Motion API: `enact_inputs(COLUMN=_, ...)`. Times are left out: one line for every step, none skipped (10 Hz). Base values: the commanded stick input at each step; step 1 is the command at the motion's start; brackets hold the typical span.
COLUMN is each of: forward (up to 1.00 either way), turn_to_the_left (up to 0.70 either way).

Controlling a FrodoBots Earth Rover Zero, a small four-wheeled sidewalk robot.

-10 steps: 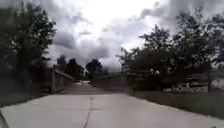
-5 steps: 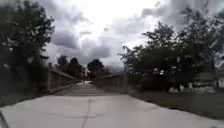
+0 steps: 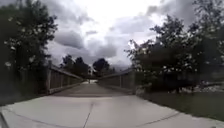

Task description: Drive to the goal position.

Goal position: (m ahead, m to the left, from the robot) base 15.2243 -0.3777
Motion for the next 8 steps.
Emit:
enact_inputs(forward=0.85, turn_to_the_left=0.03)
enact_inputs(forward=0.85, turn_to_the_left=0.33)
enact_inputs(forward=0.85, turn_to_the_left=0.18)
enact_inputs(forward=0.85, turn_to_the_left=0.03)
enact_inputs(forward=0.85, turn_to_the_left=0.0)
enact_inputs(forward=0.85, turn_to_the_left=0.0)
enact_inputs(forward=0.85, turn_to_the_left=0.0)
enact_inputs(forward=0.85, turn_to_the_left=0.0)
